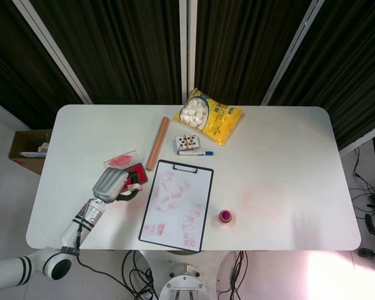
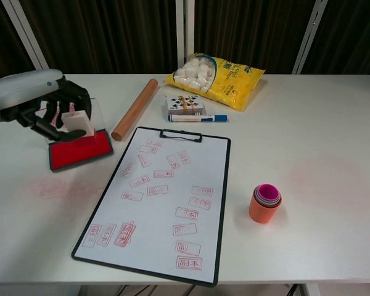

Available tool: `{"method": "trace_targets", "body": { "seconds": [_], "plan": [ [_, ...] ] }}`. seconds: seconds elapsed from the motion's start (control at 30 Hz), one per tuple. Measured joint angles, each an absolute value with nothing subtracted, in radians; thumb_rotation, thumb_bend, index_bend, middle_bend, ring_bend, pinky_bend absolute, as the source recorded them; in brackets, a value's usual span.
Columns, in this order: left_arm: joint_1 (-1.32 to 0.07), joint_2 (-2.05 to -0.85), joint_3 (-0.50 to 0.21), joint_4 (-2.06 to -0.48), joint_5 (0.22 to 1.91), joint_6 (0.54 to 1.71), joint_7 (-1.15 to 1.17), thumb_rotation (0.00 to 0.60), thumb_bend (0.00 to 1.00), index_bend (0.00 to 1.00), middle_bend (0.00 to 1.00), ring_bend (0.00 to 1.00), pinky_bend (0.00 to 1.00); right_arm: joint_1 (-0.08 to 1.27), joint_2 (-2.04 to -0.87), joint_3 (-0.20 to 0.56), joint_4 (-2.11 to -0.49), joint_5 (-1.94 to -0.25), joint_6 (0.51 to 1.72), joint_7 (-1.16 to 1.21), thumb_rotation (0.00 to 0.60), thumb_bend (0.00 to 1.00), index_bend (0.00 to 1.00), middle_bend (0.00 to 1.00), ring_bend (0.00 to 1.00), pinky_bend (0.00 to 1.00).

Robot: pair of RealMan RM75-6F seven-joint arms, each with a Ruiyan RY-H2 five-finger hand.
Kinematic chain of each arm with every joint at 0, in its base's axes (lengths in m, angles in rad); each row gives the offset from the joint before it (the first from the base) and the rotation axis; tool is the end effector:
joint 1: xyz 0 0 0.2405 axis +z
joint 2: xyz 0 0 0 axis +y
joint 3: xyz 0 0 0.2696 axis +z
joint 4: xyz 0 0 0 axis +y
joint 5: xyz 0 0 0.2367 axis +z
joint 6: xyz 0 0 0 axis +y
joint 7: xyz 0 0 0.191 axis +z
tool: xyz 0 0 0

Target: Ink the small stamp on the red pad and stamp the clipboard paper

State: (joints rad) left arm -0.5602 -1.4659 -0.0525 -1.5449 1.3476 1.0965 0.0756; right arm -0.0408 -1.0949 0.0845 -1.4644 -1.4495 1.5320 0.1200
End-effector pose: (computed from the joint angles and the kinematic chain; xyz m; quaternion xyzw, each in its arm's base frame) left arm -0.1968 0.3388 -0.0384 -0.7121 -0.4285 -0.4097 0.3762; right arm -0.3937 -0.1932 0.1878 0.5422 -0.3895 0.3554 0.6542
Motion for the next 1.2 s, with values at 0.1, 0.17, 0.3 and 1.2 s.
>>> {"method": "trace_targets", "body": {
  "seconds": [0.1, 0.17, 0.3, 1.2],
  "plan": [
    [-0.517, -1.452, -0.01, -1.533, 1.392, 1.141, 0.041, 0.6, 0.41, 0.66, 0.7, 0.62, 0.67, -0.037, -1.1, 0.083, -1.468, -1.449, 1.526, 0.111, 0.6, 0.32, 0.0, 0.0, 0.0, 0.0],
    [-0.502, -1.452, 0.003, -1.51, 1.412, 1.156, 0.018, 0.6, 0.41, 0.66, 0.7, 0.62, 0.67, -0.036, -1.105, 0.081, -1.47, -1.451, 1.524, 0.104, 0.6, 0.32, 0.0, 0.0, 0.0, 0.0],
    [-0.477, -1.473, 0.024, -1.438, 1.438, 1.171, -0.037, 0.6, 0.4, 0.66, 0.69, 0.62, 0.67, -0.035, -1.109, 0.078, -1.474, -1.453, 1.525, 0.093, 0.6, 0.32, 0.0, 0.0, 0.0, 0.0],
    [-0.412, -1.676, 0.058, -1.086, 1.517, 1.18, -0.187, 0.6, 0.38, 0.53, 0.57, 0.53, 0.68, -0.045, -1.09, 0.084, -1.499, -1.434, 1.538, 0.084, 0.6, 0.33, 0.0, 0.0, 0.0, 0.0]
  ]
}}
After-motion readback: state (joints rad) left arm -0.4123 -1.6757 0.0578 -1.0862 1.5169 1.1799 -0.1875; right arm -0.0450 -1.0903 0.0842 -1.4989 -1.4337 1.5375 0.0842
